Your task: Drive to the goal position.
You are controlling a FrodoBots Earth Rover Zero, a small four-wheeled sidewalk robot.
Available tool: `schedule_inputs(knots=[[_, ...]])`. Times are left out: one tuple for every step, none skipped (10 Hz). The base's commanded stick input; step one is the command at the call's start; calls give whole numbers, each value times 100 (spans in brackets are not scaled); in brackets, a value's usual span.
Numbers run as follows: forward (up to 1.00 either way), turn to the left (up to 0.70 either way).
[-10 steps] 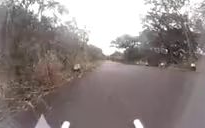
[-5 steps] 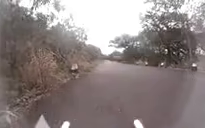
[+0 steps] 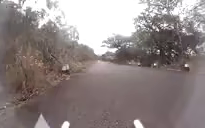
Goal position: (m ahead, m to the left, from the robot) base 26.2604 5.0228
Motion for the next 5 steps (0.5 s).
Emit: schedule_inputs(knots=[[50,0],[50,0],[50,0],[50,0],[50,0]])
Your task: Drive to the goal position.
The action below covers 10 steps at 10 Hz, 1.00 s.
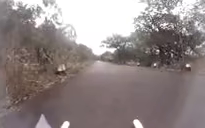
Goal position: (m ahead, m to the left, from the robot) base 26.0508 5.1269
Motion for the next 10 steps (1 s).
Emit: schedule_inputs(knots=[[50,0],[50,0],[50,0],[50,-41],[50,-50],[50,-50],[50,-50],[50,-38],[50,-5],[50,0]])
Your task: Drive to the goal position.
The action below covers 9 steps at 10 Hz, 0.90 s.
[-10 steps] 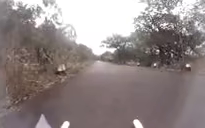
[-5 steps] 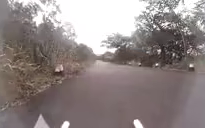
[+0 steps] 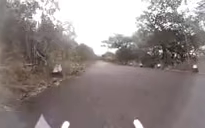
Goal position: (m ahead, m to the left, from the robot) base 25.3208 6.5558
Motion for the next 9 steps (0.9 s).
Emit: schedule_inputs(knots=[[50,0],[50,0],[50,0],[50,0],[50,0],[50,0],[50,0],[50,0],[50,0]])
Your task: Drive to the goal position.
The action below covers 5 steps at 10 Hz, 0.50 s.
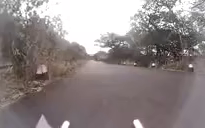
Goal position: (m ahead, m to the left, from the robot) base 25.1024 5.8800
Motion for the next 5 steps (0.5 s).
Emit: schedule_inputs(knots=[[50,0],[50,0],[50,0],[50,0],[50,0]])
